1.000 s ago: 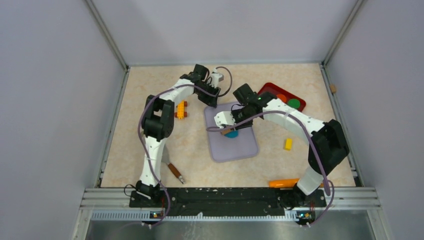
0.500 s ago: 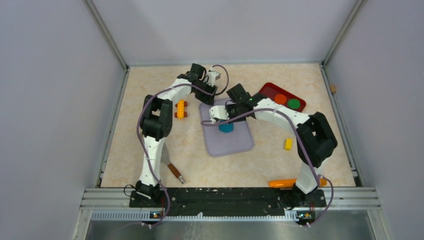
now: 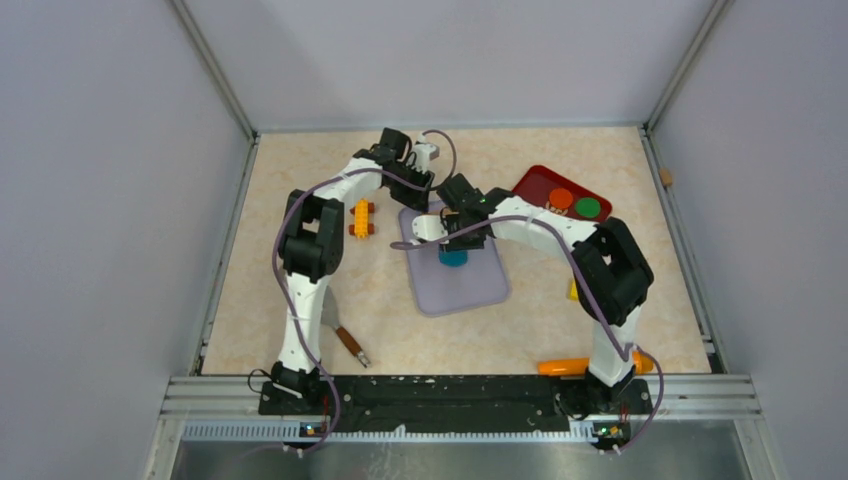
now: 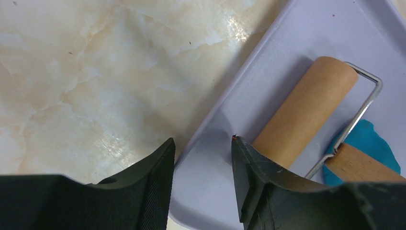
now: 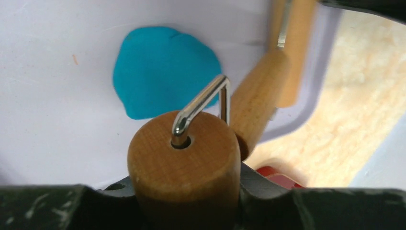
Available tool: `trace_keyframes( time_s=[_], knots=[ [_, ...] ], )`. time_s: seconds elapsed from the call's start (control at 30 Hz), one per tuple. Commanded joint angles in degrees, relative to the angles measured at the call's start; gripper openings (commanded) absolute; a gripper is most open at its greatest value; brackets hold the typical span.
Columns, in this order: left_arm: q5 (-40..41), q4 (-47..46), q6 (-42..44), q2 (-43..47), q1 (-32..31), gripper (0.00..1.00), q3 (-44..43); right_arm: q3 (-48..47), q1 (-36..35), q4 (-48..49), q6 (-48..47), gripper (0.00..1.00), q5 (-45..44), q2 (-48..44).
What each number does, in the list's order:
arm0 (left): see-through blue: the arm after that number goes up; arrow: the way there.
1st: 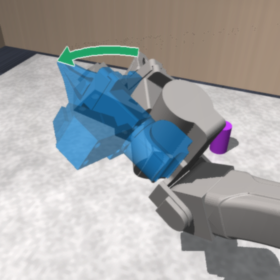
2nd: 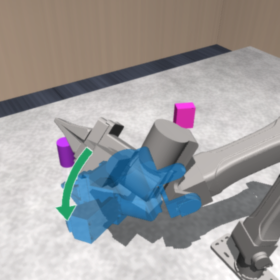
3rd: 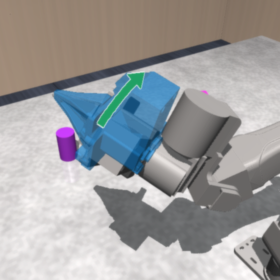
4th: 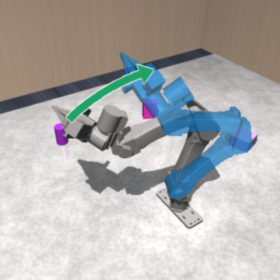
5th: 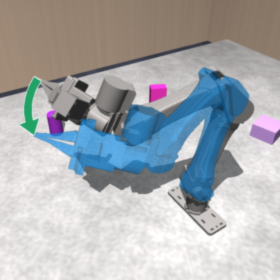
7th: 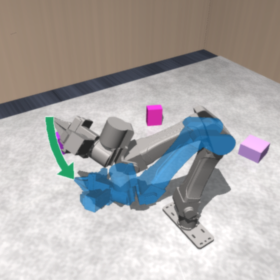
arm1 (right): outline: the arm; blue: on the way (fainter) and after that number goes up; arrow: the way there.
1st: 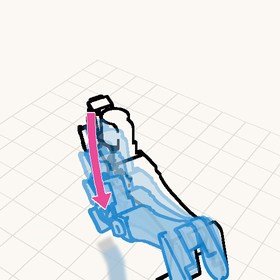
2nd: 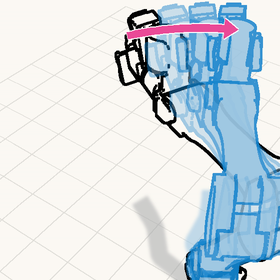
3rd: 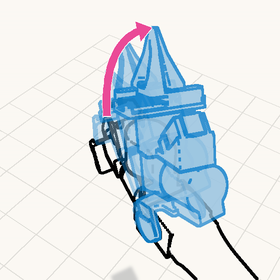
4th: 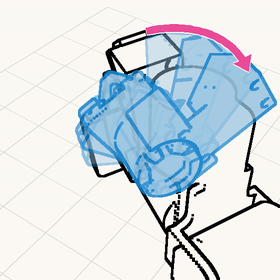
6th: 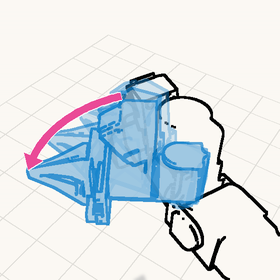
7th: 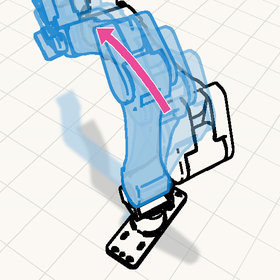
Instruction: Roll out the dumpling wrappers from the dough
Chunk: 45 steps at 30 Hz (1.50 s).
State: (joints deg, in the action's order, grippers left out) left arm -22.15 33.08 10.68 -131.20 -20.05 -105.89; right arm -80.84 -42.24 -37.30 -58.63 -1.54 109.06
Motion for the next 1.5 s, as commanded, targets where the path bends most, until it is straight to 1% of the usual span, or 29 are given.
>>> trace_keyframes(
  time_s=[0.0, 0.1, 0.13, 0.2, 0.3, 0.37, 0.43, 0.53, 0.6, 0.63, 0.7, 0.77, 0.83, 0.9, 0.97, 1.0, 1.17, 1.33, 1.4, 1.47],
  knots=[
    [-2.8, 5.0, -2.3, 2.8, 0.4, 0.50, 1.3, -7.3, 0.3, -5.3, 3.2, 0.00, 0.8, -6.9],
    [-4.3, 3.6, -3.2, 4.8, 0.7, 0.52, 2.2, -10.5, 0.2, -8.4, 2.5, 0.00, 1.3, -9.5],
    [-4.8, 1.4, -3.7, 6.1, 0.9, 0.53, 3.5, -11.5, 0.2, -10.0, 2.3, 0.00, 1.3, -10.0],
    [-5.8, -5.9, -5.4, 10.5, 1.5, 0.56, 9.8, -12.5, 0.3, -12.6, 2.0, 0.00, 3.1, -11.2],
    [-8.1, -20.6, -6.9, 20.0, 2.9, 0.58, 21.8, -12.1, 0.3, -14.5, 2.0, 0.00, 4.7, -13.2],
    [-9.8, -32.0, -6.8, 27.4, 3.8, 0.59, 31.9, -9.9, 0.6, -13.6, 1.3, 0.00, 5.4, -14.9],
    [-8.6, -44.2, -7.0, 36.0, 4.0, 0.61, 42.3, -6.6, 1.1, -11.0, 0.1, 0.00, 6.5, -16.8],
    [-11.0, -55.1, -7.0, 46.5, 3.9, 0.62, 55.8, -1.9, 2.2, -6.3, -2.5, 0.00, 8.9, -20.4],
    [-12.3, -60.3, -7.8, 52.3, 3.1, 0.64, 63.5, 2.5, 3.2, -2.2, -5.0, 0.00, 11.3, -23.7],
    [-13.7, -61.6, -5.4, 54.7, 1.7, 0.64, 67.2, 4.2, 3.4, -0.8, -6.4, 0.00, 11.6, -25.0],
    [-15.0, -62.2, 1.2, 58.8, -1.6, 0.64, 71.5, 6.6, 3.8, 0.9, -7.8, 0.00, 13.8, -27.0],
    [-16.0, -64.2, 8.0, 60.9, -5.7, 0.65, 74.7, 7.9, 3.8, 2.3, -8.6, 0.00, 15.9, -28.3],
    [-16.4, -67.7, 12.5, 60.5, -9.2, 0.65, 76.6, 9.3, 3.8, 4.5, -9.5, 0.00, 17.3, -29.5],
    [-18.1, -74.8, 12.7, 57.6, -10.8, 0.64, 77.5, 10.2, 3.8, 5.7, -10.2, 0.00, 18.3, -30.3],
    [-20.2, -85.3, 11.7, 52.2, -11.1, 0.63, 77.6, 9.7, 3.8, 5.3, -10.6, 0.00, 18.7, -30.0],
    [-21.0, -87.3, 11.8, 50.2, -11.5, 0.63, 76.9, 9.1, 3.7, 4.7, -10.6, 0.00, 18.8, -29.5],
    [-18.0, -92.9, 12.5, 42.1, -13.8, 0.63, 72.0, 7.1, 3.5, 3.2, -10.1, 0.00, 20.1, -28.8],
    [-19.8, -96.6, 12.7, 36.8, -15.2, 0.58, 67.8, 6.8, 3.1, 4.3, -8.3, 0.00, 20.0, -28.4],
    [-20.6, -97.4, 12.9, 35.1, -15.3, 0.53, 66.7, 7.0, 3.0, 5.3, -7.6, 0.00, 19.9, -28.5],
    [-21.0, -97.5, 13.1, 33.8, -15.4, 0.46, 65.7, 7.1, 3.1, 5.3, -7.3, 0.00, 20.0, -28.4]
  ],
)
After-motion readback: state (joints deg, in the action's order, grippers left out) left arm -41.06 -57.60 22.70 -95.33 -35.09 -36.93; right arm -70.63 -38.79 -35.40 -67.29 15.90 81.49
